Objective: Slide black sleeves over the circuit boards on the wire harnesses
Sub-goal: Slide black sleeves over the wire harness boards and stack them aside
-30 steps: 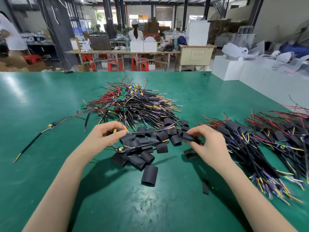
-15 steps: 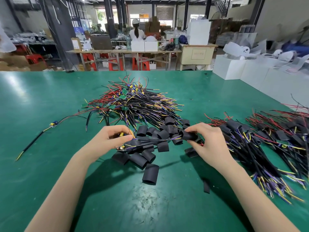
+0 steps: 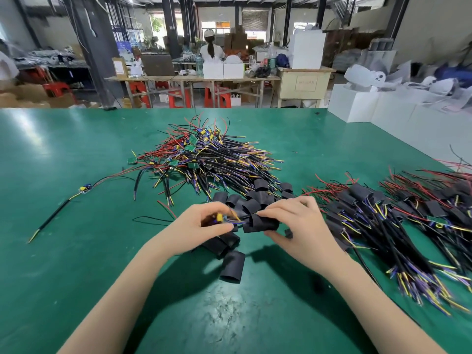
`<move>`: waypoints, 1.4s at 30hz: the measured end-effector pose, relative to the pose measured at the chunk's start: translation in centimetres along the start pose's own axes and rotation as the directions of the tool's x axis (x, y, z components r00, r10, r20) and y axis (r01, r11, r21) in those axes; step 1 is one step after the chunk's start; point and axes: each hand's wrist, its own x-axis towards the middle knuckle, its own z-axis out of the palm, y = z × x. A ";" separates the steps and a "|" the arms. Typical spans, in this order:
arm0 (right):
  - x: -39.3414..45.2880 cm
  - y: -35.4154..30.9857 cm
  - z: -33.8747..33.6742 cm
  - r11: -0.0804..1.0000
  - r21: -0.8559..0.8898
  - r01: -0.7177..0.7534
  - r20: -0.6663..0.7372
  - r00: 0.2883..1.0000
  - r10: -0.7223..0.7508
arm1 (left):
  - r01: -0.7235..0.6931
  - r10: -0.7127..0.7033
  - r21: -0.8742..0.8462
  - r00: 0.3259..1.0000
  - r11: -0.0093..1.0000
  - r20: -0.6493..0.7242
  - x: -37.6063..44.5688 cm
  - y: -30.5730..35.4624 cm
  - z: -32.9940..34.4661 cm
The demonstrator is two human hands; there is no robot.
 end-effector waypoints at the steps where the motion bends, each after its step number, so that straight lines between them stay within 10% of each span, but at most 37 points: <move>1: 0.0 -0.3 0.2 1.000 0.012 0.006 0.005 1.000 -0.006 | 0.011 -0.010 -0.048 1.000 0.999 0.027 0.0 0.1 0.4; 42: -0.2 -1.6 0.1 0.920 0.353 -0.170 0.030 0.985 0.170 | -0.087 0.050 -0.215 0.984 0.973 -0.173 0.0 1.7 2.0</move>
